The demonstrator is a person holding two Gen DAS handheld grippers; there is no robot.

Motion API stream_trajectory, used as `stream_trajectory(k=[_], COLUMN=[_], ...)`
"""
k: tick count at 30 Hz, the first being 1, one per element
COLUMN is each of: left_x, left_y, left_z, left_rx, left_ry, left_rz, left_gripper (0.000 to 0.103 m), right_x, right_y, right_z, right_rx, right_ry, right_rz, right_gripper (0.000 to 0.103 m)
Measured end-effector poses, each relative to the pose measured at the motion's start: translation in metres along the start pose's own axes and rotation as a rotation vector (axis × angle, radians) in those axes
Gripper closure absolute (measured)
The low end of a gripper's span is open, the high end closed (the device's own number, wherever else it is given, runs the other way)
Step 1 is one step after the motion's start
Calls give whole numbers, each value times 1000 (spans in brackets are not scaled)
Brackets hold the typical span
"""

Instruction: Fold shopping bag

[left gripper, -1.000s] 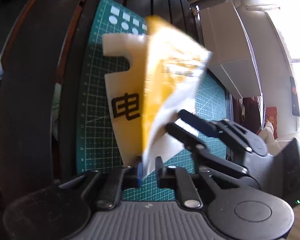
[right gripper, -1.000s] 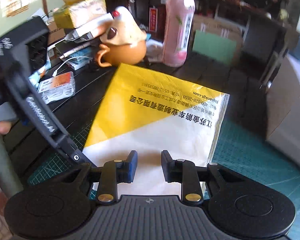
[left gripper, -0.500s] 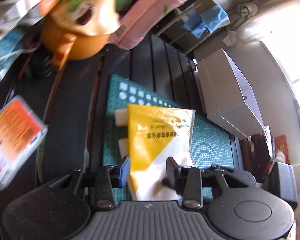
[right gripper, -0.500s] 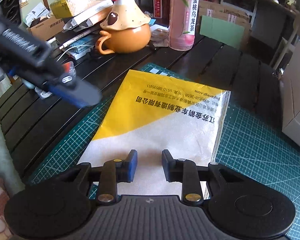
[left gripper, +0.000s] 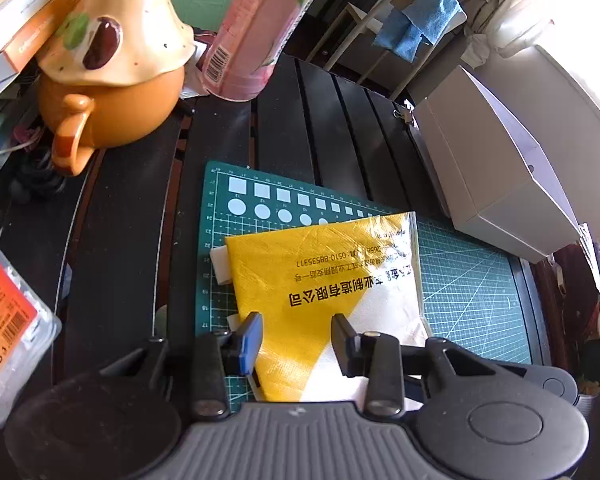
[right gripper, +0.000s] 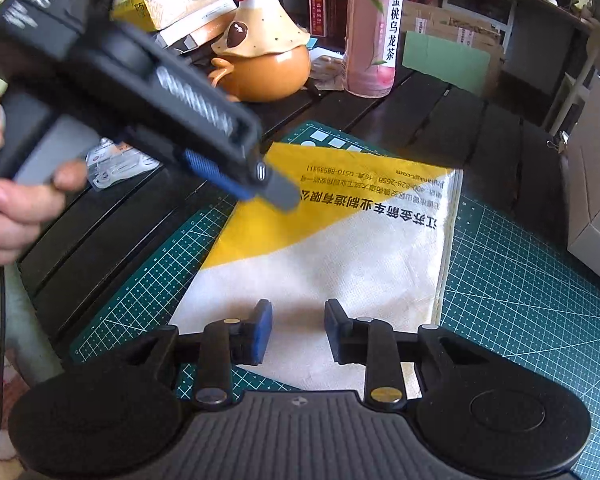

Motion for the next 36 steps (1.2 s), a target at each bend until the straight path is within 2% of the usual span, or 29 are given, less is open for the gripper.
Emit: stream_trajectory(k=[4, 6, 7, 8, 10, 14, 20, 25, 27, 29, 30, 33, 36], left_x=[-1, 0, -1, -1, -2, -3, -2, -3, -4, -5, -5, -6, -5], left_y=[-3, -4, -3, -1, -1, 0, -4, -4, -2, 2, 3, 4, 1], left_z=[0, -2, 0, 1, 3, 3, 2, 1, 1, 2, 3, 3, 3], left_rx=[-1, -1, 1, 4, 7, 4, -13, -17, -9, 6, 10, 14, 2], left_ry=[-4, -5, -5, -4, -3, 1, -5, -1, -1, -1, 0, 1, -2], left_rz=[-4, 3, 7, 10, 19, 38, 18, 37, 63, 97, 101, 106, 90], left_gripper=[70, 70, 70, 70, 70, 70, 70, 70, 70, 70, 70, 70, 70], right_x=[4, 10, 15, 18, 26, 35, 34, 33, 32, 28, 27, 30, 41], right_y=[7, 19, 31, 39, 58, 70, 73, 65, 60, 53, 52, 54, 59], right_z=[-5, -12, -15, -13, -3, 18, 37, 35, 28, 10, 3, -11, -12], right_rx=[40, 21, -21, -48, -82, -121, -126, -128, -105, -75, -82, -135, -166], right_ry=[5, 48, 71, 65, 37, 14, -2, -15, -2, 63, 87, 148, 200], right_rz=[23, 63, 90, 107, 149, 152, 163, 81, 52, 13, -3, -27, 14], right_gripper=[68, 68, 72, 85, 95, 95, 95, 93, 83, 52, 46, 43, 42])
Point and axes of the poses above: each gripper's, at about its wrist camera, not at the fingertips, and z roughly the way its jaws point, y to its right, x to its top, the point moved 5 cm from there along z, roughly the way its jaws point, and after that the axes turned 7 degrees about -z, right-handed, at the moved point
